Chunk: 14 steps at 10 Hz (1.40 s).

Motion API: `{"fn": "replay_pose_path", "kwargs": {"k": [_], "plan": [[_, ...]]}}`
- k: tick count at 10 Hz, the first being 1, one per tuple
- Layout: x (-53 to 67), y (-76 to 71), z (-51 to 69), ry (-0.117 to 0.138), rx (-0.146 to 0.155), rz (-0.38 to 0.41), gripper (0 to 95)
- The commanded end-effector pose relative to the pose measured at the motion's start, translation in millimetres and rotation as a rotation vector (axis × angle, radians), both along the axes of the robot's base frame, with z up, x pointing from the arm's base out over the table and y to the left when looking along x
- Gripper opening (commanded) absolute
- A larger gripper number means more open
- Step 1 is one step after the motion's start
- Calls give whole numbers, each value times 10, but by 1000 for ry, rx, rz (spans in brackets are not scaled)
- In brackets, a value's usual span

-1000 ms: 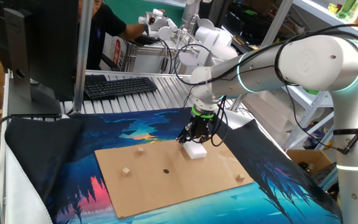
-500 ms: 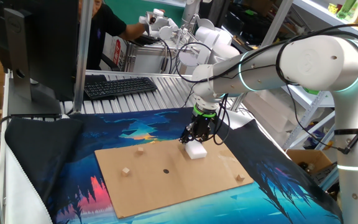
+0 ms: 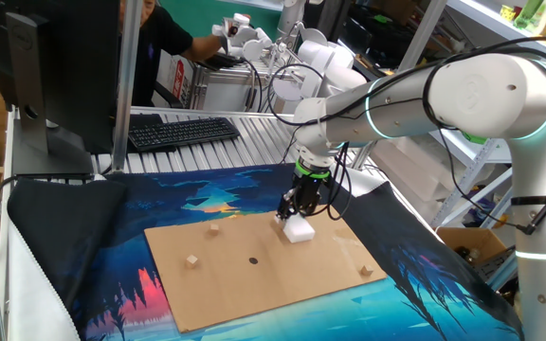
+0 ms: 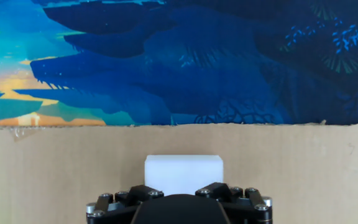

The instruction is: Clean the tabletop with a sponge

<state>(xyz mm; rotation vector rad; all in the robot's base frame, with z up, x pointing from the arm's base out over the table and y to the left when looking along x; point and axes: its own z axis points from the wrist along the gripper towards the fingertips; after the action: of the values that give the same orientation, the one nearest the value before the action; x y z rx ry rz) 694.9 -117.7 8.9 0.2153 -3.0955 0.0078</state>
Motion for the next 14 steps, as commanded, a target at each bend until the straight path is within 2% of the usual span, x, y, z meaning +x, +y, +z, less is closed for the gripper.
{"fn": "replay_pose_path", "kwargs": {"k": [1,7,9,11,14], "plan": [[0,-4,1,0,-1,5,0],[-12,-34,25,-2,-2,21,0],[-41,-64,85,8,-3,32,0],[-84,-142,59,0,2,44,0],[-166,-356,58,-5,5,80,0]]}}
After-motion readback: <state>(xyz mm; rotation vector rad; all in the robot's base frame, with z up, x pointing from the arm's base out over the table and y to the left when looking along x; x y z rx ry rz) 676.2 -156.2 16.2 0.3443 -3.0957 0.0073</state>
